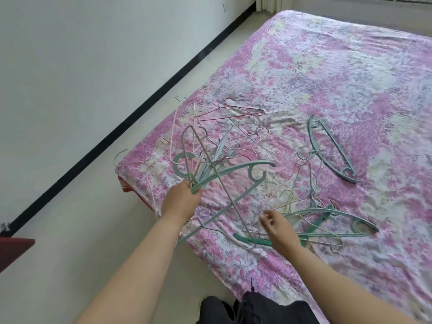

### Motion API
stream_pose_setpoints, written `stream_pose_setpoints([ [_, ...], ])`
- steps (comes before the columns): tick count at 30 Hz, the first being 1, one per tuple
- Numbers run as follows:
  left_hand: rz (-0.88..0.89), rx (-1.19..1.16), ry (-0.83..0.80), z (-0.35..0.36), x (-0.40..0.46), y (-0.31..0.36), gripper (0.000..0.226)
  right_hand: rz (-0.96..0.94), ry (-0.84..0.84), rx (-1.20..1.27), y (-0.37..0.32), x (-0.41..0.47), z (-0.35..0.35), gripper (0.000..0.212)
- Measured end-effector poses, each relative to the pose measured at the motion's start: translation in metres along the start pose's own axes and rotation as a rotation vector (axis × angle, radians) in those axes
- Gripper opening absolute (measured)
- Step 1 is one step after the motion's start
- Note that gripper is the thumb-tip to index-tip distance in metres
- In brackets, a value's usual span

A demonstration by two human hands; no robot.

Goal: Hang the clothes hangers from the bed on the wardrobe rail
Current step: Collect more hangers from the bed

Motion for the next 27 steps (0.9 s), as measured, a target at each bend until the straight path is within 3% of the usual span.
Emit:
stream_pose_setpoints([
  [2, 0.023, 0.075, 0.035, -0.006, 0.000, -0.001, 0.021, 0.050, 0.237, 0.205, -0.005, 0.002, -0.021, 0.081],
  [4, 0.032, 0.107, 0.043, -0.005, 0.000, -0.004, 0.022, 0.042, 0.426, 0.263, -0.023, 0.005, -0.040, 0.058],
  [7, 0.106, 0.178, 0.038, 0.004, -0.006, -0.003, 0.022, -0.051, 0.490, 0.289, -0.062, 0.018, -0.052, 0.038],
  [9, 0.156, 0.238, 0.026, 0.007, -0.009, -0.004, 0.021, -0.090, 0.452, 0.310, -0.084, 0.028, -0.056, 0.036],
  [12, 0.201, 0.310, 0.038, -0.004, -0.006, -0.015, 0.021, 0.014, 0.308, 0.350, -0.091, 0.050, -0.058, 0.039],
  [15, 0.241, 0.333, 0.069, -0.030, 0.002, -0.027, 0.018, 0.162, 0.128, 0.257, -0.079, 0.065, -0.054, 0.044],
  [19, 0.213, 0.333, 0.100, -0.071, 0.009, -0.040, 0.015, 0.203, -0.047, 0.162, -0.086, 0.072, -0.040, 0.051],
  [22, 0.191, 0.239, 0.121, -0.096, 0.005, -0.040, 0.019, 0.204, -0.114, 0.238, -0.105, 0.082, -0.023, 0.053],
  [27, 0.152, 0.021, 0.214, -0.138, -0.003, -0.042, 0.040, 0.272, -0.204, 0.570, -0.155, 0.094, 0.007, 0.047],
])
Point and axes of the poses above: each hand's wrist, its own x-axis towards the middle knuckle, its own z-axis out of the palm, y = z × x, the point moved 6 cm from there along x, towards the middle knuckle, and after that the axes turned 6 degrees about y, right-handed, at the moved point
